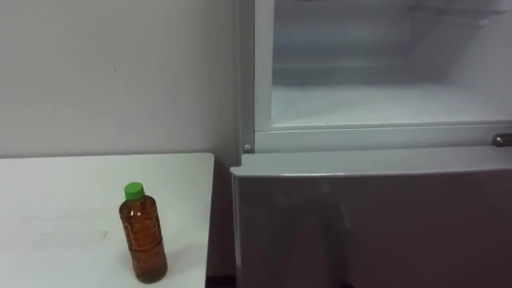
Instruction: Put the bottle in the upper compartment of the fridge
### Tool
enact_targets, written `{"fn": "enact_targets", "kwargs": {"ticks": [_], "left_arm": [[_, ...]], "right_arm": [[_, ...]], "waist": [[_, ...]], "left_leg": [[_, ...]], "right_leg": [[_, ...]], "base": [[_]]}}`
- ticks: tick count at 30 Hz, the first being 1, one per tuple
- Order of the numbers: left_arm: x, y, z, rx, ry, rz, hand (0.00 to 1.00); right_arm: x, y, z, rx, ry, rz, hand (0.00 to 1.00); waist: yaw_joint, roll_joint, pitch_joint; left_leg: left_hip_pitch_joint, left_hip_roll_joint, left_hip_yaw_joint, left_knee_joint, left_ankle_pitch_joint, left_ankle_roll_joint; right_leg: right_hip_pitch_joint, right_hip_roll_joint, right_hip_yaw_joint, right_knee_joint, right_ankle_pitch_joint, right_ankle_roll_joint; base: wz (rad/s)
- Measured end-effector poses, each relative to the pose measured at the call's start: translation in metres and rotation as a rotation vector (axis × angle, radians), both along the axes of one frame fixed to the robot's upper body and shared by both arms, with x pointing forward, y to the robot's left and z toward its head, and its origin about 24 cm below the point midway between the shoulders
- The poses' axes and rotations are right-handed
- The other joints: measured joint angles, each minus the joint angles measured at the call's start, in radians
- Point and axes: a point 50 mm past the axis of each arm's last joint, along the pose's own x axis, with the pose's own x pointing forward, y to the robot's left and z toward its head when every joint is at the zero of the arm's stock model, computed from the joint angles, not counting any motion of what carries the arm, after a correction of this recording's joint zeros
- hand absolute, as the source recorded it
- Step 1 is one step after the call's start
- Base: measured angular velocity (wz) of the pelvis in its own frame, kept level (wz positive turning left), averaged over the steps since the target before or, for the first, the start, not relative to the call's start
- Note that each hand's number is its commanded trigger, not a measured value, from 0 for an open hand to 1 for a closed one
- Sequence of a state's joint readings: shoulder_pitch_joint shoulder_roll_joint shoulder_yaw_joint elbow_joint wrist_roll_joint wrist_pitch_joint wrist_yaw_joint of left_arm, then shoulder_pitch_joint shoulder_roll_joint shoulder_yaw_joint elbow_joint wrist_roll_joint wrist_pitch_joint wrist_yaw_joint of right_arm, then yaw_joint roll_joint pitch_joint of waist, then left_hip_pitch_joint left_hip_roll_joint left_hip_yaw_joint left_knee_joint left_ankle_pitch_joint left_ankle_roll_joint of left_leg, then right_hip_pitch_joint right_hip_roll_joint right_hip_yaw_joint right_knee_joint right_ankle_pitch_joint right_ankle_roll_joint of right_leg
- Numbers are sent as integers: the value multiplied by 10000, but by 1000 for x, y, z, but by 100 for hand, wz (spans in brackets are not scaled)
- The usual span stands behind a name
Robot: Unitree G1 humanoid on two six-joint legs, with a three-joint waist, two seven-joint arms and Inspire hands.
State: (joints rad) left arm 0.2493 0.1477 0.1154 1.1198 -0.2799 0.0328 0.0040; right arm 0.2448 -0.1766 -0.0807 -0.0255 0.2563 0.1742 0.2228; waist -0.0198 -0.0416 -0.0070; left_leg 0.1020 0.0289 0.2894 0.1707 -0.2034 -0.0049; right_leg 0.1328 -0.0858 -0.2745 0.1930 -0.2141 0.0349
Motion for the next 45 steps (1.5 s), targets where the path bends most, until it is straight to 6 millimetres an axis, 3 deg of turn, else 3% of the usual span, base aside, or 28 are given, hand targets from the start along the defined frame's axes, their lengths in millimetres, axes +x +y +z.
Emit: {"fn": "enact_targets", "kwargs": {"ticks": [5,10,15,26,36,45], "left_arm": [[0,2,1,-40,-135,-52,0],[3,4,1,43,-217,-93,0],[4,6,2,360,-231,-59,0],[4,7,2,578,-215,-101,0],[4,9,3,810,-133,-188,0],[8,8,3,789,-138,-589,0]], "right_arm": [[7,1,28,-282,-855,1147,0],[14,10,53,0,-1901,2334,0],[14,9,56,274,-1902,2398,0],[21,14,61,482,-2061,2605,0],[23,16,63,485,-2160,2710,0],[24,20,63,492,-2174,2917,0]], "waist": [[37,-115,109],[193,-180,94],[504,-174,49],[827,-271,64],[917,-360,52],[980,-283,88]], "left_leg": [[52,24,101,-20,0,-1],[-26,45,105,-24,-2,3],[-19,100,109,-2,11,4],[-21,161,104,-1,108,-35],[-32,157,103,11,134,-29],[-44,174,89,-8,149,-43]], "right_leg": [[-43,2,-23,127,3,-4],[-92,21,12,121,43,-24],[-112,52,-12,120,104,-63],[-119,109,-47,117,168,-157],[-132,111,-34,82,168,-158],[-135,137,-41,5,201,-186]], "base": [[-9],[0],[-4],[-1],[0],[0]]}}
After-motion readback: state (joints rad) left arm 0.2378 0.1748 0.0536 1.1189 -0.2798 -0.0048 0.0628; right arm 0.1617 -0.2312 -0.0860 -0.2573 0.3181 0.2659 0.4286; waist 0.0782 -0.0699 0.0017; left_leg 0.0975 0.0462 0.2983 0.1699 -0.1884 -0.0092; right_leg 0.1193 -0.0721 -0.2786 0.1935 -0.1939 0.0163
